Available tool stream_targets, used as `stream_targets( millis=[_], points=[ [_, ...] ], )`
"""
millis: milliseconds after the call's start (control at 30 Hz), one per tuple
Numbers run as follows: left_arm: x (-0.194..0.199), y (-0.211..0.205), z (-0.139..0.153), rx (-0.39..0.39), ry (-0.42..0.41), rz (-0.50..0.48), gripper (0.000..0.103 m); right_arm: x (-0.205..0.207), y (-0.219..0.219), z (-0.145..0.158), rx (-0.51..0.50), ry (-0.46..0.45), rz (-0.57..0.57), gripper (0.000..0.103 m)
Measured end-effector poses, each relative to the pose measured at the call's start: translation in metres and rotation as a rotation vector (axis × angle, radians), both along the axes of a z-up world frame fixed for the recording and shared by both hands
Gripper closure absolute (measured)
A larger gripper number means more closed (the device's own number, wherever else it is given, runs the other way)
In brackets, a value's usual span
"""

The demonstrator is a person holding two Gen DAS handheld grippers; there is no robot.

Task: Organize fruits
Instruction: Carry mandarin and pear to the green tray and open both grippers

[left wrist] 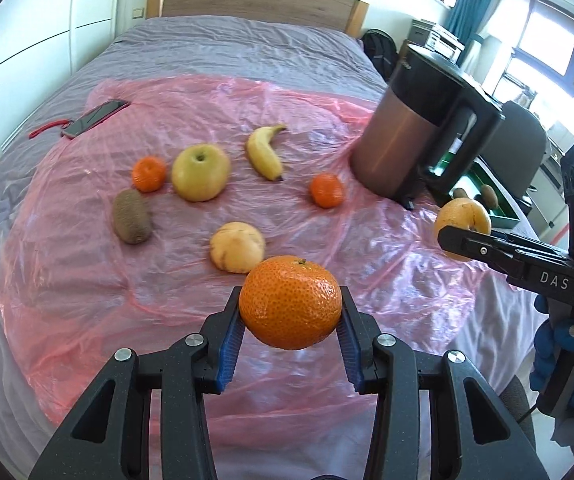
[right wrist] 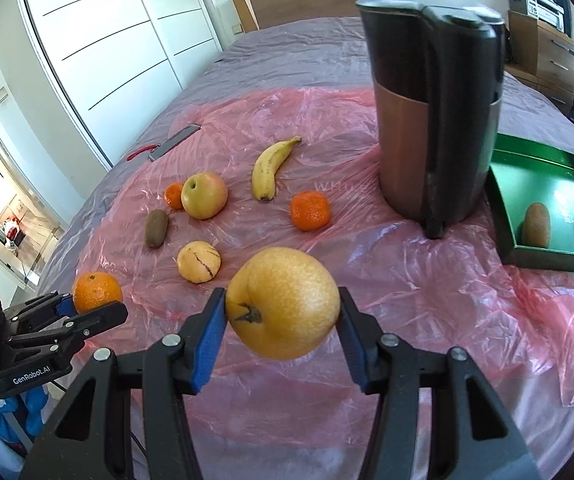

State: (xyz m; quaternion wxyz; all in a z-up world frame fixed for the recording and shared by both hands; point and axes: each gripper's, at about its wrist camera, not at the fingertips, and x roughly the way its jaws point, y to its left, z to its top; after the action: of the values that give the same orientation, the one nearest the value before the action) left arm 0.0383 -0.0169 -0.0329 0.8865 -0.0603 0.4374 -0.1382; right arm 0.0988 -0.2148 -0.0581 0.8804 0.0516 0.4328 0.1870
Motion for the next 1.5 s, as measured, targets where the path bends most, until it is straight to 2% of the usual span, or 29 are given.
stream_targets(
  millis=[500,833,967,1200,1500],
  points=[
    [0.003,-0.108,0.035,0.003,-0.002,-0.18,0.065,-0.018,-0.11,0.013,0.027,-0.051,-0.162,0.074],
    [0.036,-0.208,0.069,0.016,-0.048,-0.347,0.065,0.009,-0.197,0.024,0.017,-0.098,-0.297,0.074],
    [0.058,-0.249,0.074,0.025,-0.061,-0.409,0.065,0.025,-0.23,0.02,0.013,-0.106,-0.346,0.074],
    [0.108,-0.32,0.065,0.045,-0.06,-0.466,0.065,0.061,-0.275,0.007,-0.006,-0.105,-0.395,0.074],
    [0.177,-0.379,0.019,0.083,-0.017,-0.439,0.065,0.101,-0.321,-0.029,-0.021,-0.074,-0.428,0.074]
  ],
)
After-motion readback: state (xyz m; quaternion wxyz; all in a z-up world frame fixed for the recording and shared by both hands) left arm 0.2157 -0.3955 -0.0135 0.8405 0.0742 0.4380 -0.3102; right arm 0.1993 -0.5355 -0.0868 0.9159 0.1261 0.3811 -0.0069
